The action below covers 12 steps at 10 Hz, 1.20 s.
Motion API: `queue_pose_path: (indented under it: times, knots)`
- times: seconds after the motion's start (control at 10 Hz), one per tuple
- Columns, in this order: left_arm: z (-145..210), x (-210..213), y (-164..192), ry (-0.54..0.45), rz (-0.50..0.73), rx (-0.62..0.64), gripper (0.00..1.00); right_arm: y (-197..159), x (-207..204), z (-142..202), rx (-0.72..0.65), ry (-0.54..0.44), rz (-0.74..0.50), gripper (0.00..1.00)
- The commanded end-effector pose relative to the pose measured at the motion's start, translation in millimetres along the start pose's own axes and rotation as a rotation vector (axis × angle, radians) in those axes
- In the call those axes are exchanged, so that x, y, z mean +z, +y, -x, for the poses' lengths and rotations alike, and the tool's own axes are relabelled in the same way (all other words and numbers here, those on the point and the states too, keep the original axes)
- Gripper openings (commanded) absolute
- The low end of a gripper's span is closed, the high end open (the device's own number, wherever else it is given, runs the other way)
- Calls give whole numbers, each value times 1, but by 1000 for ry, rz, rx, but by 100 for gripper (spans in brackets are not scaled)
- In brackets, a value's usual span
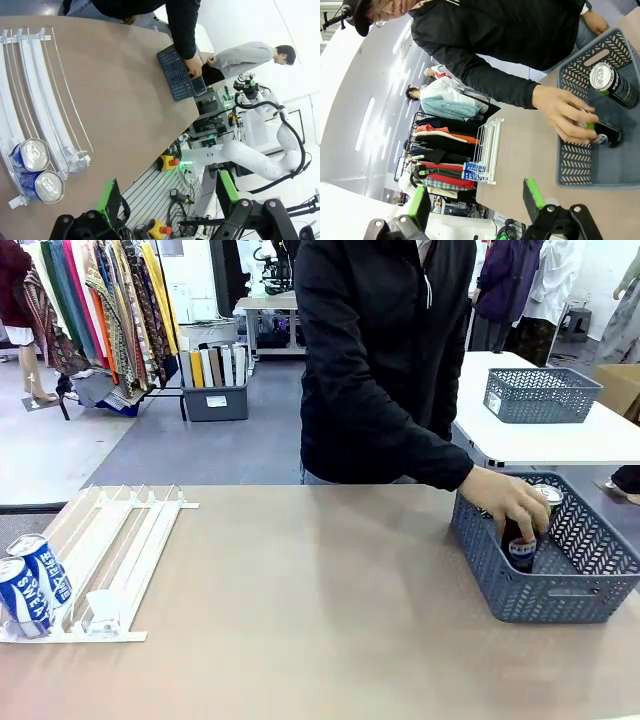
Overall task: Retrieve and store the cans from the dispenser.
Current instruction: Pick up one can from the Automatic Can Dispenser and place it in the middle of the table.
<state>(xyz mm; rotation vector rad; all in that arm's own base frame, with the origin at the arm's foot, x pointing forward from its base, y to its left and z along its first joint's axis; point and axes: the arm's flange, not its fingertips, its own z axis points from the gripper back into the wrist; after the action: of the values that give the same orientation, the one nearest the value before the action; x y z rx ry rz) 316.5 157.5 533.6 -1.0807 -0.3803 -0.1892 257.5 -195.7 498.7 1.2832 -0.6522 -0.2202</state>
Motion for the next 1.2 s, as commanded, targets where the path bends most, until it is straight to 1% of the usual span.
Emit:
queue_pose_path:
  times: [0.0,0.2,0.3,0.4,0.5,0.6,0.7,0.8,0.9,1.0,1.1]
  knots:
    - [1,1,0,-9,23,-15,100,1,-2,-2,28,-18,-31,100]
    - [1,1,0,-9,23,-15,100,1,-2,-2,28,-18,-31,100]
    - [1,1,0,-1,2,2,100,1,-2,-2,28,-18,-31,100]
    - [3,-9,-5,46,-191,-2,100,1,-2,-2,28,-18,-31,100]
    - [17,-17,-9,124,-327,-20,100,1,-2,-2,28,-18,-31,100]
    - [32,-22,-10,141,-451,-30,100,1,-2,-2,28,-18,-31,100]
    - [47,-32,-8,150,-539,-42,100,1,-2,-2,28,-18,-31,100]
    - [54,-42,-5,147,-604,-45,100,1,-2,-2,28,-18,-31,100]
    - [63,-58,1,156,-634,-61,100,1,-2,-2,28,-18,-31,100]
    - [68,-73,9,152,-702,-66,100,1,-2,-2,28,-18,-31,100]
    - [71,-85,17,142,-741,-51,100,1,-2,-2,28,-18,-31,100]
